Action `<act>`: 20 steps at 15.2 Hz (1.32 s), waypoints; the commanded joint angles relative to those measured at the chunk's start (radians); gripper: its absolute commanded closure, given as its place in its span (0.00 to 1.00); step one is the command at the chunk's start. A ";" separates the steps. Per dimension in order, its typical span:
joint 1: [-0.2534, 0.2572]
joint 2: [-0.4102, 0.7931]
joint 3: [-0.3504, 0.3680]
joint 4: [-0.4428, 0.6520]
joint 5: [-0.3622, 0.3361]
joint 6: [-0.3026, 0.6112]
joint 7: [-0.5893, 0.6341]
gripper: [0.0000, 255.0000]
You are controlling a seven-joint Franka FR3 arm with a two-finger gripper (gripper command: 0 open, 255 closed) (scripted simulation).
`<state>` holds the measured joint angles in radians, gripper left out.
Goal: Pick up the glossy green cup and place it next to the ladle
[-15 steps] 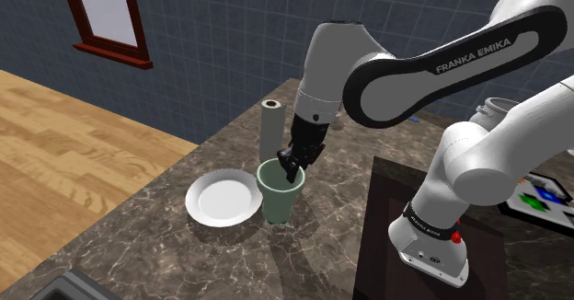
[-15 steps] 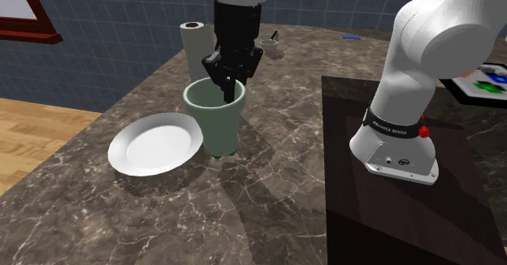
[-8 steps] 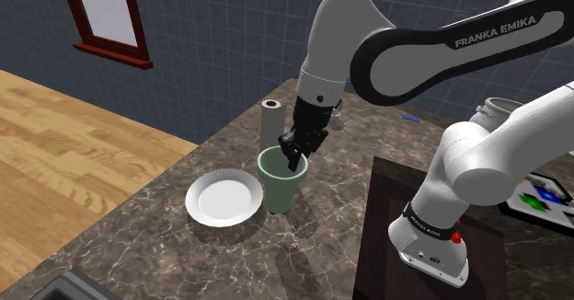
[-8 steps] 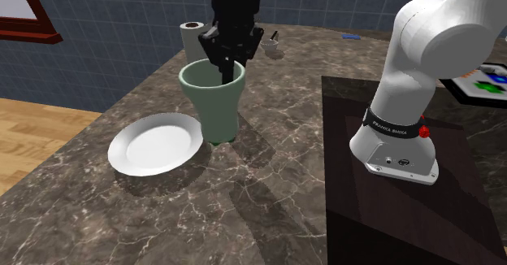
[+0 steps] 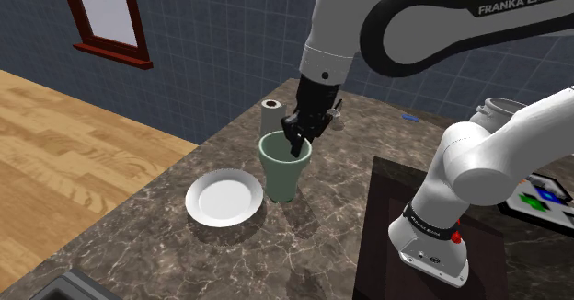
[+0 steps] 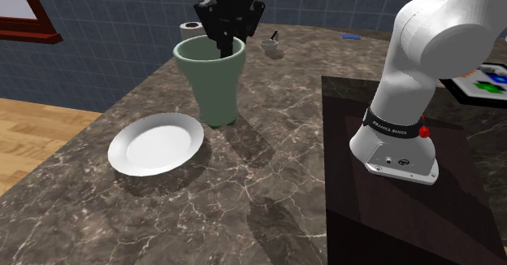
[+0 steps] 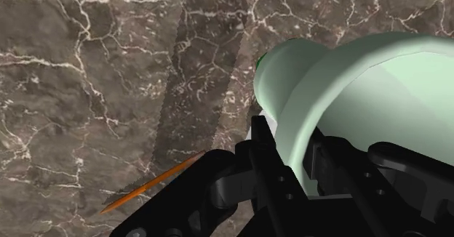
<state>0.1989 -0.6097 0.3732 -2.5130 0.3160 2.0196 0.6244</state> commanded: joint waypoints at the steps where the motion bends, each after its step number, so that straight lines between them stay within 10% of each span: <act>1: -0.003 -0.001 -0.004 0.025 -0.005 -0.025 0.003 1.00; 20: -0.026 -0.005 -0.062 0.240 -0.052 -0.250 0.003 1.00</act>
<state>0.1764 -0.6135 0.3203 -2.2716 0.2683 1.7723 0.6387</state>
